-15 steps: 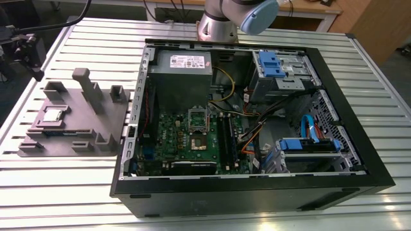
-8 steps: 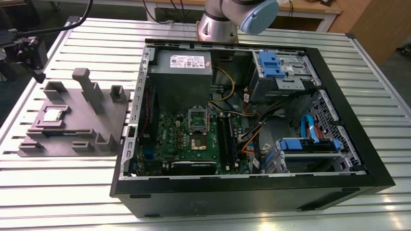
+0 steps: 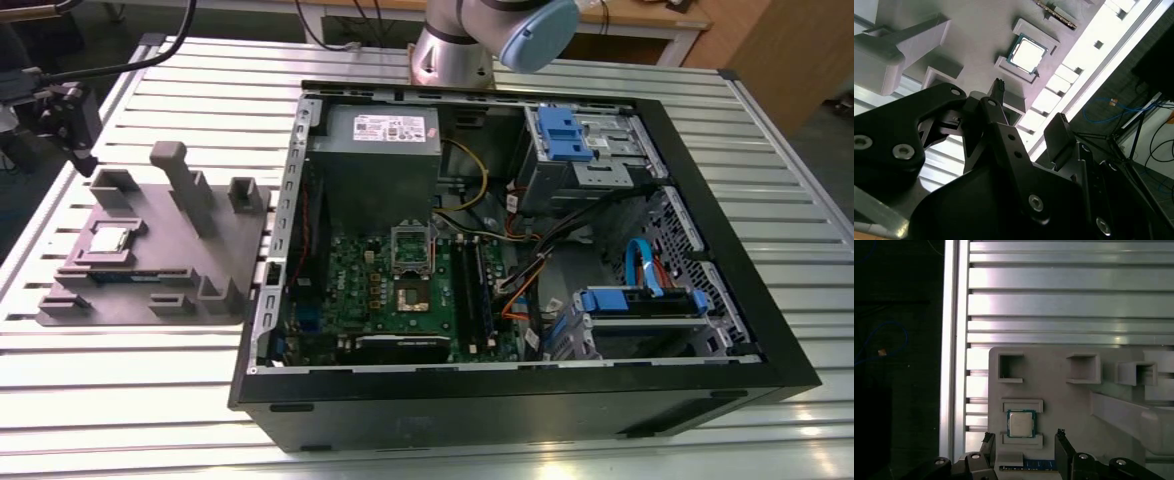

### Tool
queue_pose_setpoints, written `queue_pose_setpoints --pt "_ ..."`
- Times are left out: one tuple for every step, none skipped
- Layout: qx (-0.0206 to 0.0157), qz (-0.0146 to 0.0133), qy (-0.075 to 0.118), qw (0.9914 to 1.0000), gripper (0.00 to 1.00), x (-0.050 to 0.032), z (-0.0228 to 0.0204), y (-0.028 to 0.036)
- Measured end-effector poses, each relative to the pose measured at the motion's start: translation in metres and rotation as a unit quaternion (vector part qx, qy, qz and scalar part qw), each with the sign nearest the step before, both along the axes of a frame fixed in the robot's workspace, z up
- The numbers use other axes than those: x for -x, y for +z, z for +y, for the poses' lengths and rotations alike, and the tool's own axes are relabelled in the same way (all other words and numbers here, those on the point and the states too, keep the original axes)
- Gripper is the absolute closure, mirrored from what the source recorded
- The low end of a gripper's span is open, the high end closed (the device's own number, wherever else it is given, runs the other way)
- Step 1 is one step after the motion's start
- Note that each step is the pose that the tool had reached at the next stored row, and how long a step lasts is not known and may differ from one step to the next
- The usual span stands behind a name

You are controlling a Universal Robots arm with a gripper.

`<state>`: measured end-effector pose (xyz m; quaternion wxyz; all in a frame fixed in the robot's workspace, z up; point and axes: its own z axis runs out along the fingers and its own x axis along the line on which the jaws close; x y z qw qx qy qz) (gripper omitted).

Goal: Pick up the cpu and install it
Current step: 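Pick up the cpu and move it towards the insertion slot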

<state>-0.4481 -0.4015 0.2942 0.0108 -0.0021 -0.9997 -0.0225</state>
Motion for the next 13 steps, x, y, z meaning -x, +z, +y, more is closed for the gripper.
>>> queue_pose_setpoints --pt "0.0000 0.0000 0.000 1.00000 0.41 0.0000 0.0000 -0.0001" --pt "0.0000 0.0000 0.000 1.00000 0.41 0.0000 0.0000 -0.0001" --pt "0.0000 -0.0001 0.000 1.00000 0.41 0.0000 0.0000 -0.0003" --pt "-0.0001 -0.0002 0.000 1.00000 0.41 0.0000 0.0000 -0.0008" --pt "0.0000 -0.0001 0.000 1.00000 0.41 0.0000 0.0000 -0.0012" --pt "0.0000 0.0000 0.000 1.00000 0.41 0.0000 0.0000 -0.0017" --pt "0.0000 0.0000 0.000 1.00000 0.41 0.0000 0.0000 -0.0023" --pt "0.0000 0.0000 0.000 1.00000 0.41 0.0000 0.0000 -0.0029" --pt "0.0000 0.0000 0.000 1.00000 0.41 0.0000 0.0000 -0.0034" --pt "0.0001 0.0001 0.000 1.00000 0.41 0.0000 0.0000 -0.0037" --pt "0.0000 0.0001 0.000 1.00000 0.41 0.0000 0.0000 -0.0040" --pt "0.0001 0.0001 0.000 1.00000 0.41 0.0000 0.0000 -0.0040" --pt "0.0001 0.0001 0.000 1.00000 0.41 0.0000 0.0000 -0.0041"
